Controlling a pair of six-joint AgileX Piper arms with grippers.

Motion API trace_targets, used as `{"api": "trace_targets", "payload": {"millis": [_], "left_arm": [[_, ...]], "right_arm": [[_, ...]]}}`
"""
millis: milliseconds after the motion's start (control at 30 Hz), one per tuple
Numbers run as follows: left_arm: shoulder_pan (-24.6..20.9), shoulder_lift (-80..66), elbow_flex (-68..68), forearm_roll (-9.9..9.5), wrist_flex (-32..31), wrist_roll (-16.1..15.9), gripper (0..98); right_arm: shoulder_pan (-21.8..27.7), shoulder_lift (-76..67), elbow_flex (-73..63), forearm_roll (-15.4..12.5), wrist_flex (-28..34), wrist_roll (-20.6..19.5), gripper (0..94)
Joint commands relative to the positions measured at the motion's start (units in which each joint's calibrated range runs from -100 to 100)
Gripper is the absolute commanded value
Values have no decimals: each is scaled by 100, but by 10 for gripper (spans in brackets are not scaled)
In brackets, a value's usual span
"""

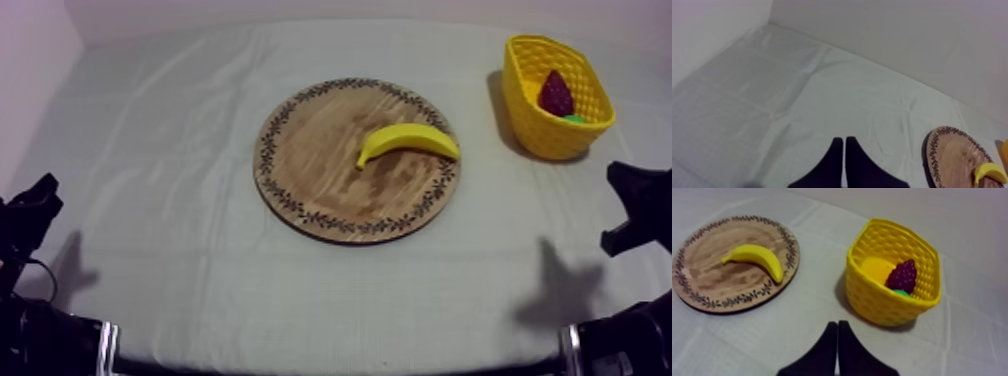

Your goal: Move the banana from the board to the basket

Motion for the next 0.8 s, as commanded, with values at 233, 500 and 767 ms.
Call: {"api": "trace_targets", "payload": {"millis": [233,500,767], "left_arm": [[-1,0,2,-2,-2,2,1],[-1,0,2,-2,-2,1,1],[-1,0,2,-2,-2,-2,1]], "right_arm": [[-316,2114,-2793,-6,376,724,4],[-647,3662,-4699,76,907,1159,19],[-1211,5062,-6051,487,1494,1134,33]]}}
